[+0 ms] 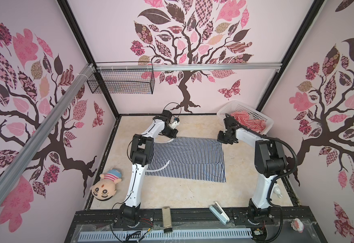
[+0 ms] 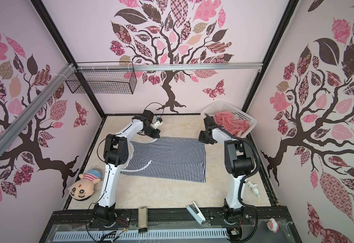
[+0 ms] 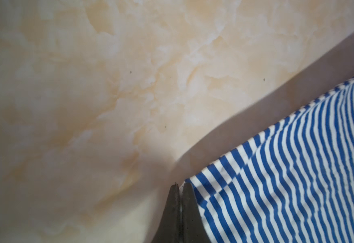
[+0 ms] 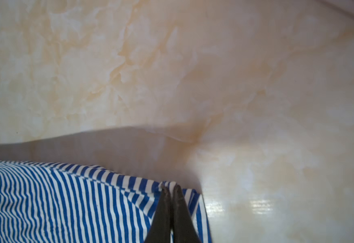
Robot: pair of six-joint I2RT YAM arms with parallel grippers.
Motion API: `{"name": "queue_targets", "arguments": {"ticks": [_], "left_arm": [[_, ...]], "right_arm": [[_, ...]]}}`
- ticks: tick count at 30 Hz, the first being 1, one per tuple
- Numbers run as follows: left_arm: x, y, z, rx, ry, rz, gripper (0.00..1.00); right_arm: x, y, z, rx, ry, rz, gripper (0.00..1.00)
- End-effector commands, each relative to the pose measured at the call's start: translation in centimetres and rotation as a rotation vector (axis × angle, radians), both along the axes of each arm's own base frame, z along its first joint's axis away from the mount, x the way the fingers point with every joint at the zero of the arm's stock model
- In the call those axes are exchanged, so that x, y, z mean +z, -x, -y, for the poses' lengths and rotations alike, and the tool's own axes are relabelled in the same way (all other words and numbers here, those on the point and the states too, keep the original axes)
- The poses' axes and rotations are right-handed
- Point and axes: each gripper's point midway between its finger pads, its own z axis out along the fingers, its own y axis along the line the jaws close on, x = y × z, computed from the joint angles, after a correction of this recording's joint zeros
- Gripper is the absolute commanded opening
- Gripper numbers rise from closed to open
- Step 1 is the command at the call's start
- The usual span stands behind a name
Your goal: Fold and stack the tank tops
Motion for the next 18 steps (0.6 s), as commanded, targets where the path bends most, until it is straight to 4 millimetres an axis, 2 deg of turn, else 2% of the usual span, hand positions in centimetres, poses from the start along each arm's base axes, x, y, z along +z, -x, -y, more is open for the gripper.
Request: {"name": "queue_targets", "arguments": {"ticks": [1,10,18], "left_arm": [[3.6,0.2,-0.7,0.02,0.065,0.055,0.0],[3.9,3.4,-1.8,0.009,0.097,0.034,0.0],[4.2,6.8,-1.7,-0.03,0.124,0.004,0.0]], "right_arm": [[2.9,0.1,0.1,-0.019,-0.024,0.082,0.0],[3.9,2.8,0.0,-0.048,-0.082,0.133,0.0],[2.9,5.1,-0.3,-0.029,-0.113,0.105,0.0]]}}
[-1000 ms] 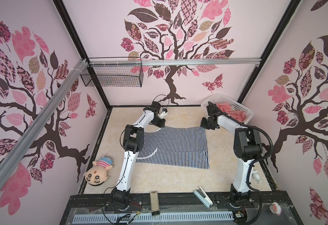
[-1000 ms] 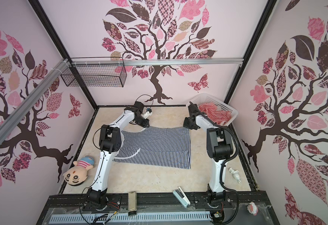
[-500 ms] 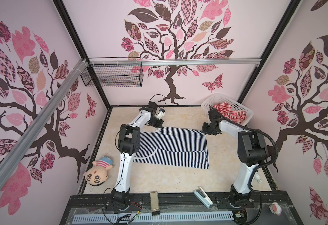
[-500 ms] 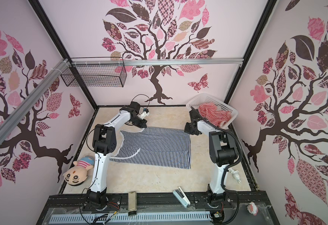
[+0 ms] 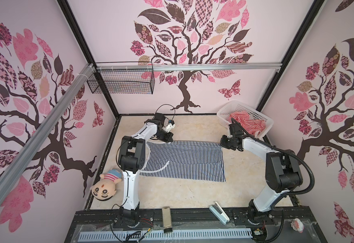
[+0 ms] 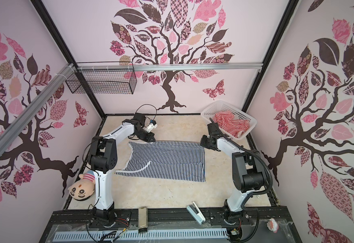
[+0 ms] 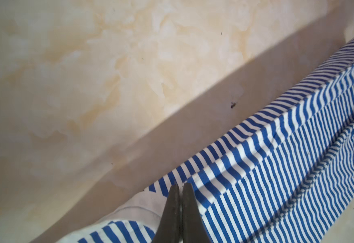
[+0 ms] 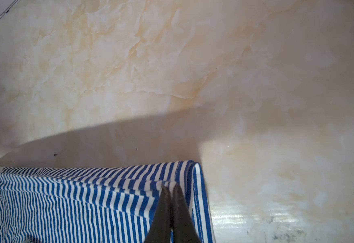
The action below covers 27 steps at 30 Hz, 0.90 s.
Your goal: Fold and stack the tank tops
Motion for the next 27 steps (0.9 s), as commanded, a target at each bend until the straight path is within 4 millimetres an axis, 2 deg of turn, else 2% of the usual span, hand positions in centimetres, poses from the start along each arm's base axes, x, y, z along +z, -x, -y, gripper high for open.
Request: {"name": "queue_targets", "arguments": {"ticks": [1,8,12,17,20,25,27], "left_arm": [[2.0,1.1,0.0,-0.023,0.033,0.043,0.0],[1.8,4.2,0.1,-0.056,0.037,0.025,0.0],[0.3,6.1,0.2,-0.086,-0.007,-0.004,0.0],[-2.0,7.1,-0.5,-0.091,-0.098,-0.025,0.0],[-2.7,7.4,-1.0,-0.083,-0.124,-0.036,0.01],[-2.9,7.8,-1.9,-0.061,-0.165,-0.038,0.17],[-2.4,8.1,-2.2,-0.055,-0.175,-0.029,0.23]], "right_arm": [[0.7,1.0,0.0,-0.001,-0.024,0.013,0.0],[-0.8,3.5,-0.2,0.005,-0.049,-0.014,0.0],[-2.4,4.5,-0.2,0.001,-0.054,-0.043,0.01],[-3.3,5.2,-0.4,0.003,-0.065,-0.059,0.01],[-3.3,5.5,-0.7,0.013,-0.067,-0.059,0.01],[-3.1,6.6,-1.4,0.035,-0.081,-0.059,0.14],[-2.9,7.4,-1.6,0.035,-0.089,-0.054,0.26]]}}
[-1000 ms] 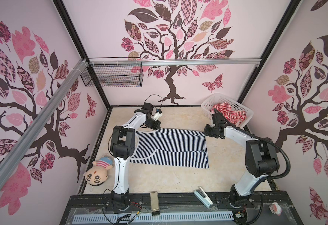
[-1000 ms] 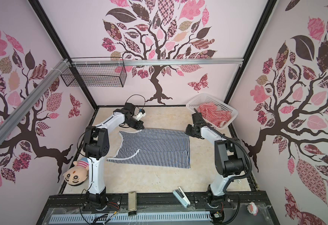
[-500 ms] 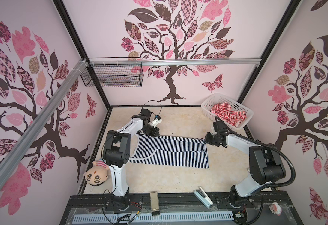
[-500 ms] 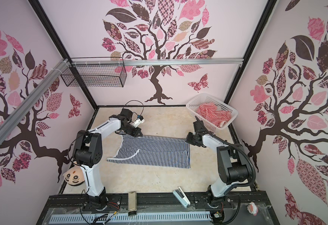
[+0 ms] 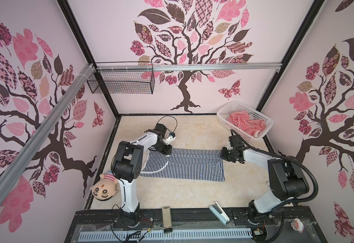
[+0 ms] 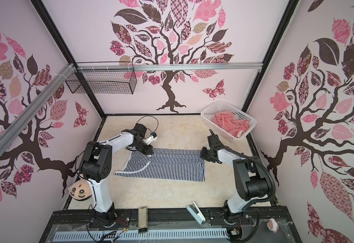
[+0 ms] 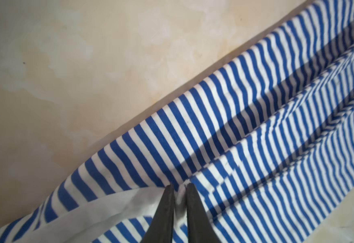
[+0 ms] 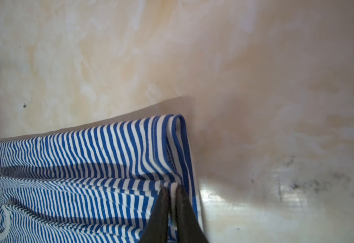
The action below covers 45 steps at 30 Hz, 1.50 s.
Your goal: Fold and stack the tank tops
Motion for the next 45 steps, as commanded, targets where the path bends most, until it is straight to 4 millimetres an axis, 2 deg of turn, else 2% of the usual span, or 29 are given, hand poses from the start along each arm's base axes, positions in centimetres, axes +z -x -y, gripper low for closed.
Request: {"name": "queue_targets", "arguments": {"ticks": [1,5,8,10,13,16,19,22,24,28,30,36,40,45], "left_arm": [[0.8,0.6,-1.2,0.02,-0.043,0.025,0.25],[2.3,1.0,-1.9,0.034,-0.06,0.065,0.33],[3.7,0.8,-1.7,0.045,-0.042,0.1,0.35],[4.3,0.3,-1.0,0.047,-0.014,0.118,0.35],[4.0,0.0,0.8,0.017,-0.002,0.098,0.35],[2.8,-0.4,2.5,-0.01,-0.026,0.065,0.34],[1.4,-0.2,2.7,-0.032,-0.088,0.057,0.33],[0.4,-0.2,1.2,-0.017,-0.166,0.069,0.33],[0.0,-0.1,0.2,-0.016,-0.207,0.083,0.33],[-0.6,0.8,-1.4,-0.023,-0.254,0.074,0.33],[-0.7,0.5,-2.7,-0.012,-0.302,0.09,0.33],[0.5,-2.7,-8.0,0.164,-0.319,0.083,0.33],[1.4,-3.6,-10.0,0.22,-0.28,0.032,0.32],[3.8,-3.8,-9.3,0.224,-0.207,0.069,0.32]], "right_arm": [[1.3,0.9,-0.2,-0.002,-0.015,0.025,0.29],[3.2,1.2,0.1,-0.015,-0.018,0.065,0.42],[4.9,0.5,-0.2,-0.018,-0.034,0.106,0.42],[5.5,-0.3,-0.6,-0.015,-0.048,0.118,0.38],[5.2,-1.4,-1.7,0.002,-0.061,0.102,0.29],[3.8,-2.3,-2.6,0.008,-0.074,0.059,0.22],[2.5,-2.0,-3.7,0.028,-0.072,0.026,0.18],[1.6,-1.0,-5.1,0.071,-0.062,0.01,0.18],[0.7,-0.3,-5.4,0.081,-0.058,-0.011,0.18],[-1.5,1.3,-4.2,0.066,-0.003,-0.057,0.2],[-2.2,2.0,-3.6,0.065,0.023,-0.079,0.21],[-3.9,2.8,-1.2,0.028,0.161,-0.147,0.26],[-3.6,2.5,-1.2,0.024,0.168,-0.147,0.27],[-0.9,1.2,-2.7,0.041,0.085,-0.063,0.28]]}}
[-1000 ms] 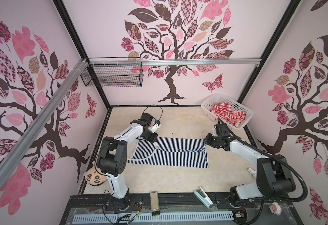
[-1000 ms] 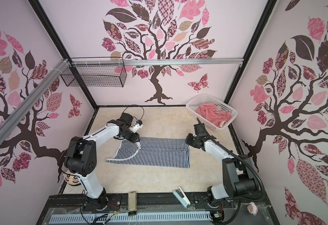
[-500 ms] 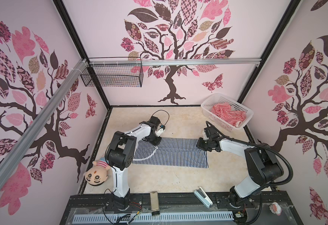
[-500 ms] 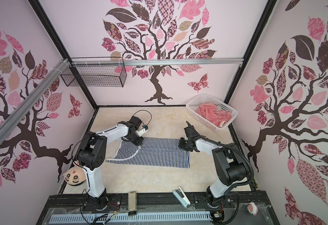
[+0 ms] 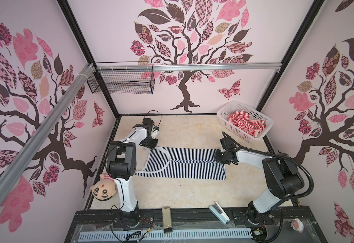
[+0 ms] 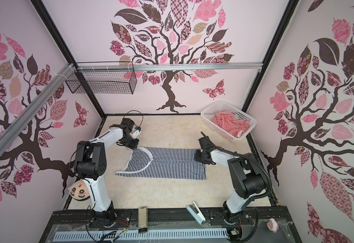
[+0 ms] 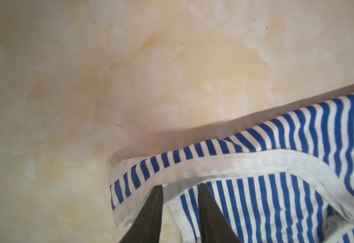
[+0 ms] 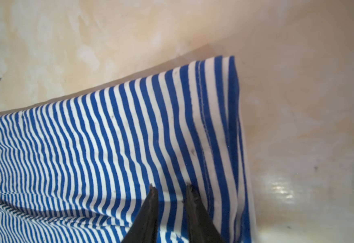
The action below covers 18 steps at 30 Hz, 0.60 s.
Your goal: Fold and stack the tank tops
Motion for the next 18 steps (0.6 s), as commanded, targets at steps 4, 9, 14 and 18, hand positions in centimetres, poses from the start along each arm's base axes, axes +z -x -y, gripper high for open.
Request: {"name": "queue_targets", "arguments": {"ticks": [4,9,14,18], "left_arm": [[2.7,0.4,3.2,-0.029,0.109,0.01,0.32],[3.8,0.5,4.9,-0.048,0.111,0.051,0.32],[2.5,0.4,6.9,-0.102,0.098,0.046,0.32],[-0.1,0.0,6.6,-0.105,0.057,0.007,0.32]], "right_arm": [[2.1,-0.8,0.0,0.001,0.003,0.027,0.31],[2.1,-2.3,-0.5,0.013,0.015,0.026,0.31],[0.4,-3.1,-0.6,0.021,0.041,-0.011,0.31],[-1.0,-3.0,-0.6,0.027,0.048,-0.034,0.31]]}}
